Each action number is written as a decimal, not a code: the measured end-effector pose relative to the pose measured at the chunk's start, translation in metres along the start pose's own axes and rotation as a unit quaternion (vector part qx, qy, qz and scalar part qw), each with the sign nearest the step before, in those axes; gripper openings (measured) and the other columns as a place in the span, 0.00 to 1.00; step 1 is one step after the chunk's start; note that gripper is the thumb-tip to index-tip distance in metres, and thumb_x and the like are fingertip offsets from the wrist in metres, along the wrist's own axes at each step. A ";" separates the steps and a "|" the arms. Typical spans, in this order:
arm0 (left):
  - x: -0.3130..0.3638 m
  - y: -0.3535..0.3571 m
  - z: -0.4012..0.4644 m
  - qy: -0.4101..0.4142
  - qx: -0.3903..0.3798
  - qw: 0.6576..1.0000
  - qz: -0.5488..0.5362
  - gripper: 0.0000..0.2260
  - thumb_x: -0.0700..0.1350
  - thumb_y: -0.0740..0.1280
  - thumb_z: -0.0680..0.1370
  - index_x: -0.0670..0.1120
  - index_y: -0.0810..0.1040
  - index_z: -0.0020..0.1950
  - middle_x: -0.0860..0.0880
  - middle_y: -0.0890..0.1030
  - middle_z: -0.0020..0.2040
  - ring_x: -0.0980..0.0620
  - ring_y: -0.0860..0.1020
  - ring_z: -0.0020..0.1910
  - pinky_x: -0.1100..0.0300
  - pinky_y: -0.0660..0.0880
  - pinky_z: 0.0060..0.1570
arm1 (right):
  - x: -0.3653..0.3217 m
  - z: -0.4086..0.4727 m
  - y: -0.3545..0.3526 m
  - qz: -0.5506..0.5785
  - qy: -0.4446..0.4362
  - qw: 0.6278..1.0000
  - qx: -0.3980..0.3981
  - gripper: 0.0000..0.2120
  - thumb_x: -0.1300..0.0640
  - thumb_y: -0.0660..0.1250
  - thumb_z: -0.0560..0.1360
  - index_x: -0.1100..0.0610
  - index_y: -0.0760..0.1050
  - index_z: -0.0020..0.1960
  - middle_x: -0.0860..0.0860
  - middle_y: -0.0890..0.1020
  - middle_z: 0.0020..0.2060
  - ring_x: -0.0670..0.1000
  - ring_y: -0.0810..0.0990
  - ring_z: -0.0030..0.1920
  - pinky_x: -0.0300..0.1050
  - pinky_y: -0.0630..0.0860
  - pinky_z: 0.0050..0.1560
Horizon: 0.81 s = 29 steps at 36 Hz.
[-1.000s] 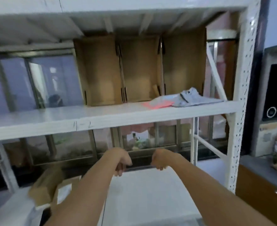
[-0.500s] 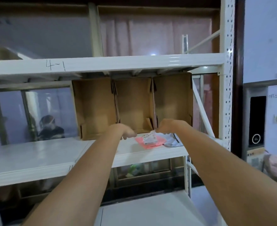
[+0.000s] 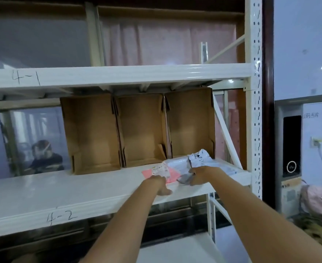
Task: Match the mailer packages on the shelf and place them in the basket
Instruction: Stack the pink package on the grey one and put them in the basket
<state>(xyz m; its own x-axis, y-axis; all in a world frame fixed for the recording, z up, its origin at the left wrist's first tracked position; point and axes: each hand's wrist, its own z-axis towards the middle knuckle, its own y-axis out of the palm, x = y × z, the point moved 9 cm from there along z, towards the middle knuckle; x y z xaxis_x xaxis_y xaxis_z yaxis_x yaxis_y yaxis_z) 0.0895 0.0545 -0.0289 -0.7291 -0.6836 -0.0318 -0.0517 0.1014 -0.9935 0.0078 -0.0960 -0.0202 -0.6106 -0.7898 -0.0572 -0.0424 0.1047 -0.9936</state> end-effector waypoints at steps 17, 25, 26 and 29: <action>-0.066 -0.056 -0.002 -0.094 0.210 0.963 -0.140 0.14 0.47 0.63 0.78 0.43 0.73 0.34 0.46 0.76 0.35 0.50 0.71 0.31 0.61 0.65 0.29 | -0.031 -0.005 0.020 -0.014 -0.053 0.998 -0.015 0.30 0.56 0.67 0.74 0.43 0.63 0.73 0.54 0.72 0.68 0.59 0.70 0.66 0.58 0.67 0.68; -0.031 -0.098 -0.012 0.000 0.392 0.918 -0.056 0.11 0.34 0.61 0.75 0.43 0.78 0.53 0.45 0.79 0.53 0.45 0.78 0.49 0.58 0.70 0.39 | -0.107 -0.020 0.021 -0.072 -0.136 0.987 -0.042 0.26 0.55 0.66 0.77 0.53 0.66 0.74 0.54 0.70 0.70 0.60 0.71 0.66 0.58 0.69 0.67; -0.022 -0.096 -0.011 0.011 0.385 0.922 -0.038 0.11 0.35 0.61 0.75 0.44 0.77 0.54 0.45 0.78 0.55 0.45 0.78 0.51 0.58 0.72 0.42 | -0.117 -0.024 0.021 -0.082 -0.150 0.984 -0.054 0.26 0.54 0.65 0.78 0.54 0.65 0.75 0.55 0.70 0.70 0.59 0.70 0.67 0.57 0.69 0.67; 0.000 -0.076 0.002 0.036 0.313 0.949 0.025 0.10 0.39 0.62 0.76 0.42 0.78 0.56 0.43 0.78 0.57 0.43 0.78 0.55 0.54 0.75 0.49 | -0.131 -0.038 0.015 -0.060 -0.165 0.983 -0.056 0.28 0.51 0.67 0.77 0.56 0.64 0.74 0.54 0.69 0.71 0.58 0.69 0.68 0.54 0.68 0.69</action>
<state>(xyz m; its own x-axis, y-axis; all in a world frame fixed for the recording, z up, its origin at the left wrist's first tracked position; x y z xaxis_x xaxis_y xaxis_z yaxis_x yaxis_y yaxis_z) 0.0952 0.0454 0.0463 -0.7661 -0.6355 -0.0962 0.3830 -0.3312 -0.8624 0.0572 0.0318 -0.0235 -0.3069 -0.9517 0.0121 -0.1960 0.0507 -0.9793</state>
